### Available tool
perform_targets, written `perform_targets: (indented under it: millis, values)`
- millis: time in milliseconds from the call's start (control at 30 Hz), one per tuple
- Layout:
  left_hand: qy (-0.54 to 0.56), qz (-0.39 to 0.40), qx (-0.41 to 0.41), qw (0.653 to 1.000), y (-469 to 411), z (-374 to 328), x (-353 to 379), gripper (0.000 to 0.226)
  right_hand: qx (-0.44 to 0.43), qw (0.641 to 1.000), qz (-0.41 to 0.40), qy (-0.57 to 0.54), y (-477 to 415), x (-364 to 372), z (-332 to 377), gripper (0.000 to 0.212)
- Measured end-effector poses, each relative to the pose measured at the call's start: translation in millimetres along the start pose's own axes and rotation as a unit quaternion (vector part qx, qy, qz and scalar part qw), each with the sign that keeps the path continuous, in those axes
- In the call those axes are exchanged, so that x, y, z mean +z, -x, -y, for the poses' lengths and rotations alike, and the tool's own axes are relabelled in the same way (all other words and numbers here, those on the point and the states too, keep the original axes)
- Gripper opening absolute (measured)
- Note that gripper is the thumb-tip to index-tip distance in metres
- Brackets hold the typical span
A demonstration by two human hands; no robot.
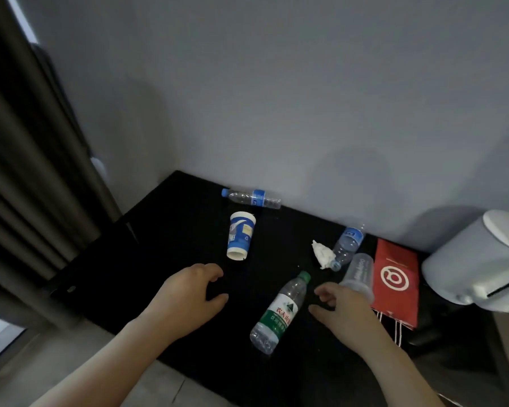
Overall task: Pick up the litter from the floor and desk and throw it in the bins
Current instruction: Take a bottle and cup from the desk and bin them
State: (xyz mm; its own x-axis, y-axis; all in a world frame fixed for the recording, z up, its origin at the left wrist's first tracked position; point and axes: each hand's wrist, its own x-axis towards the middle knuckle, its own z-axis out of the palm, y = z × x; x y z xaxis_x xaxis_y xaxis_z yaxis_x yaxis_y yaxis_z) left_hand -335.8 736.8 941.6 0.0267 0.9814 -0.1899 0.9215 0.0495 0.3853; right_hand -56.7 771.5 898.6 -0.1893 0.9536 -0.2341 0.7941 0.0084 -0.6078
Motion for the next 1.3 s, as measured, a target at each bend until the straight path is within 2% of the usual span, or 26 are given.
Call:
perform_targets:
  millis: [167,367,500,667,933,1100,1300]
  values:
    - [-0.021,0.054,0.013,0.998,-56,4,-3,0.047,0.066,0.998,-0.007,-0.009,-43,10,-18,0.039]
    - [-0.036,0.085,0.023,0.995,-113,12,5,0.048,0.101,0.995,-0.010,-0.015,-73,17,-26,0.033]
    - [-0.044,0.099,0.044,0.993,-143,15,18,0.048,0.137,0.990,-0.027,-0.033,-77,15,-30,0.041]
    - [-0.039,0.127,0.096,0.987,-182,12,27,0.046,0.186,0.981,-0.043,-0.043,-79,19,-33,0.041]
    - [-0.052,0.212,0.207,0.954,-247,-18,43,0.042,0.292,0.945,-0.111,-0.097,-71,30,-33,0.039]
    - [-0.097,0.237,0.276,0.926,-282,-44,66,0.042,0.337,0.920,-0.155,-0.123,-62,43,-30,0.037]
    - [-0.117,0.250,0.316,0.908,-315,-68,101,0.046,0.369,0.901,-0.177,-0.147,-60,70,-26,0.043]
